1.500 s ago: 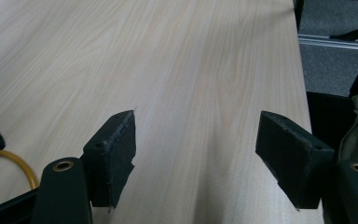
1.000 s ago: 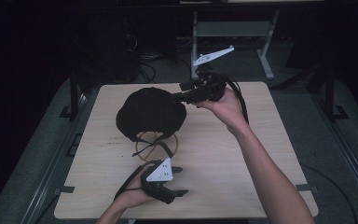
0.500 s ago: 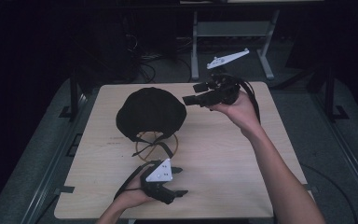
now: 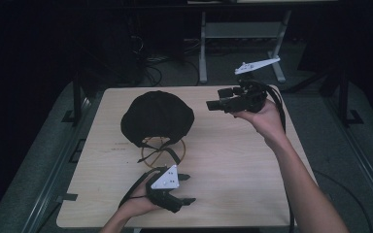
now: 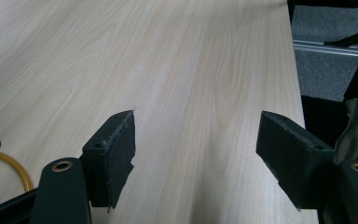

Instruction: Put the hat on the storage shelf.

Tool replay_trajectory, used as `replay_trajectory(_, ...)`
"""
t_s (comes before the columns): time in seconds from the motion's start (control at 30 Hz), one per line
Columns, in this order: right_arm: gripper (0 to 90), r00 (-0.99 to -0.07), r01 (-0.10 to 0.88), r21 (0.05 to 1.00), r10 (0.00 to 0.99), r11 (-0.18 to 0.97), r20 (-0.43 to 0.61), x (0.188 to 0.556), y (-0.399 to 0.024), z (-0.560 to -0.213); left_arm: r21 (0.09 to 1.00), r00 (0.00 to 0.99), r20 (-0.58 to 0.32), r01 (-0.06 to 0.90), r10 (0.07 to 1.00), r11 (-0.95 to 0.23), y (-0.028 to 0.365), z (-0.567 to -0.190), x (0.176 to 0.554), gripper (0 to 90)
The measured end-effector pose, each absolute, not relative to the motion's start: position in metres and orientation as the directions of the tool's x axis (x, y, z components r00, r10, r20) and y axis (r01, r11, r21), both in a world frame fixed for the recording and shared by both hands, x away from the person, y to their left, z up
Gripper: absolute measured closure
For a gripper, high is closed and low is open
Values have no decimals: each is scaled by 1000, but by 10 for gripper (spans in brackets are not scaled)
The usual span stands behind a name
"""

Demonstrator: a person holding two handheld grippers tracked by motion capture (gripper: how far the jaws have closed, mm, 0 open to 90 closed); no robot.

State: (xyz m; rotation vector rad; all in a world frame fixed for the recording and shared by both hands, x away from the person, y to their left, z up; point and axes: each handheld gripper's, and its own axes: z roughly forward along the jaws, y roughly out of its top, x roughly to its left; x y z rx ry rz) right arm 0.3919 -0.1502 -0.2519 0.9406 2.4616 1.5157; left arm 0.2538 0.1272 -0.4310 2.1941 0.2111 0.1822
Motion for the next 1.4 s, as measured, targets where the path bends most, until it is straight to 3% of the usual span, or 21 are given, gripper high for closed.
replay_trajectory(0.07,297,-803,459,833,546,309,240,391,-155,-254,809,975,55,83,216,-583,127,-431,254,281)
replay_trajectory(1.4,229,-757,522,804,589,284,284,362,-217,-296,796,979,44,85,198,-599,124,-435,253,272)
